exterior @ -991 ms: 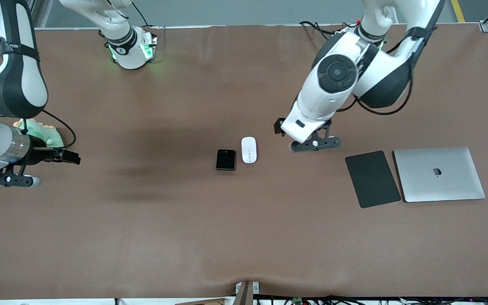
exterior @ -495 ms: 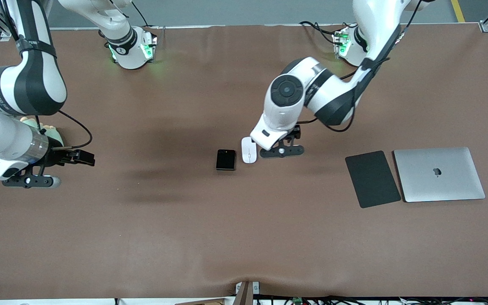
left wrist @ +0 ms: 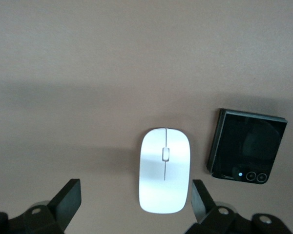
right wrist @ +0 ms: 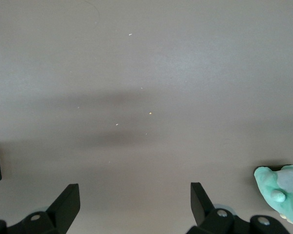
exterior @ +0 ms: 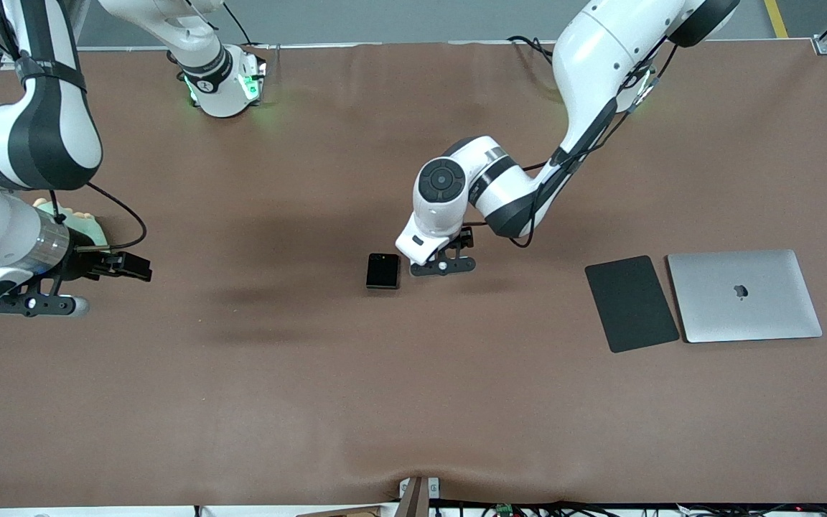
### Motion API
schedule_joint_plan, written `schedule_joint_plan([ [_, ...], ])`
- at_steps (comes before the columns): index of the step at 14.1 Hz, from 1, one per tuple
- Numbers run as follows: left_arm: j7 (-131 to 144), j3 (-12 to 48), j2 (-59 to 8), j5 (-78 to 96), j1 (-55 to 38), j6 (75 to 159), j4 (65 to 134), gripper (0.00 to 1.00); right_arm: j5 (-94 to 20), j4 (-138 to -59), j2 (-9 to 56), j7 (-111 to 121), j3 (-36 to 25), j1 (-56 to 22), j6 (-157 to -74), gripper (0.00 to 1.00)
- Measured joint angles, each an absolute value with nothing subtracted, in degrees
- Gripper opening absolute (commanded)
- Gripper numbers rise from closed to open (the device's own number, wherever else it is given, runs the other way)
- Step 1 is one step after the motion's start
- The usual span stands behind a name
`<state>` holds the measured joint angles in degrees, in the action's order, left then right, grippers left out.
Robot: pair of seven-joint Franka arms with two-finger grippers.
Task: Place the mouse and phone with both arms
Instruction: 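Close the left gripper on the mouse while the right gripper approaches the phone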
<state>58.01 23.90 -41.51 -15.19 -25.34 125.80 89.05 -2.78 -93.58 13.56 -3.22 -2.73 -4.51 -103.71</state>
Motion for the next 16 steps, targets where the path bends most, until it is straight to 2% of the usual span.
schedule_joint_plan([
  [2, 58.77, 23.89, -42.54, -15.19, -25.97, 126.75, 89.04, 0.96, -5.05, -93.58, 12.68, -3.59, -2.14, -5.35, -102.67, 1.00],
  [4, 60.15, 23.81, -43.32, -15.20, -26.57, 127.53, 89.03, 0.89, -7.28, -93.58, 12.19, -4.42, -1.97, -5.84, -102.41, 1.00],
  [16, 63.17, 23.53, -48.13, -18.84, -27.69, 130.81, 89.05, 0.88, -8.01, -94.17, 12.42, -11.99, -1.82, -7.77, -103.06, 1.00],
])
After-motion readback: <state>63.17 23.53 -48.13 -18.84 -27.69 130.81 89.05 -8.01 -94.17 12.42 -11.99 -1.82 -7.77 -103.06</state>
